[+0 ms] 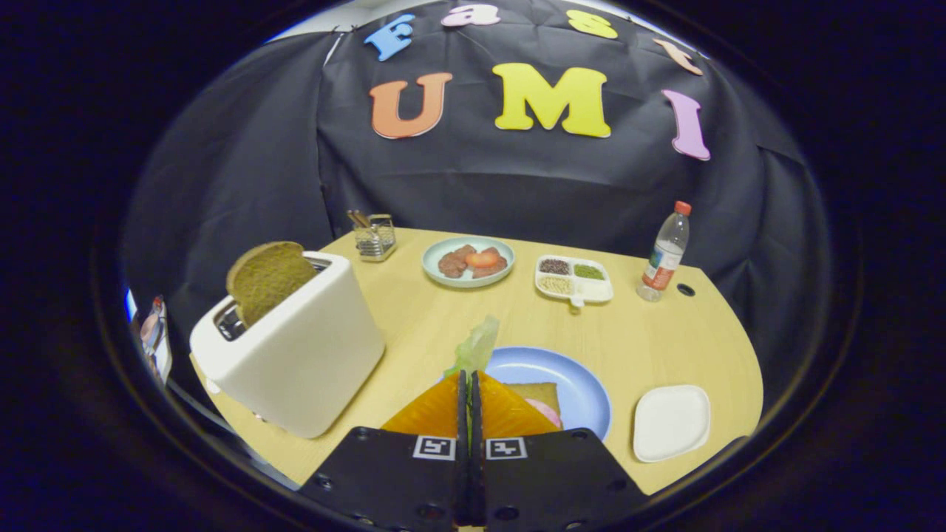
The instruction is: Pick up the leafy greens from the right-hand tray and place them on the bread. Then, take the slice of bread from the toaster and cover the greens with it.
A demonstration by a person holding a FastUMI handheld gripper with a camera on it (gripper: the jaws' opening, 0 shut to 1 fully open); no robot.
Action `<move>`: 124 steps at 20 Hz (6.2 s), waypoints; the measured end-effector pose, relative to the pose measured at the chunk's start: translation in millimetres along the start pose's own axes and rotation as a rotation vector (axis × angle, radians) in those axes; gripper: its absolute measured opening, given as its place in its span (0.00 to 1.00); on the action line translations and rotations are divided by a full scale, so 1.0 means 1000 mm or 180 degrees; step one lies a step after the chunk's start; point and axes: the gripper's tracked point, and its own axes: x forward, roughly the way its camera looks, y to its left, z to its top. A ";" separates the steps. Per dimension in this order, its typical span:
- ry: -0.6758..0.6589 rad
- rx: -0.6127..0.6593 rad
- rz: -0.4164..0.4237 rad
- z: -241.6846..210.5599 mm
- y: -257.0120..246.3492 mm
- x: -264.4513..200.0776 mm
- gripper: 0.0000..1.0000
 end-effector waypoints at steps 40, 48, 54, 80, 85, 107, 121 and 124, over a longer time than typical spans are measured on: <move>-0.0557 -0.0286 0.0562 0.120 0.182 -0.086 0.97; -0.0287 -0.0201 0.0369 0.089 0.211 -0.028 0.95; -0.0057 -0.0008 0.0154 0.078 0.208 -0.003 0.60; -0.0637 0.0186 -0.0256 0.180 0.108 -0.102 0.11; -0.0344 0.0326 -0.0507 0.132 0.050 -0.059 0.11; 0.0052 0.0236 -0.0344 -0.005 -0.025 0.005 0.11; 0.0213 -0.0182 -0.0743 -0.047 -0.066 0.022 0.33; 0.0252 -0.0191 -0.0889 -0.050 -0.076 0.020 0.60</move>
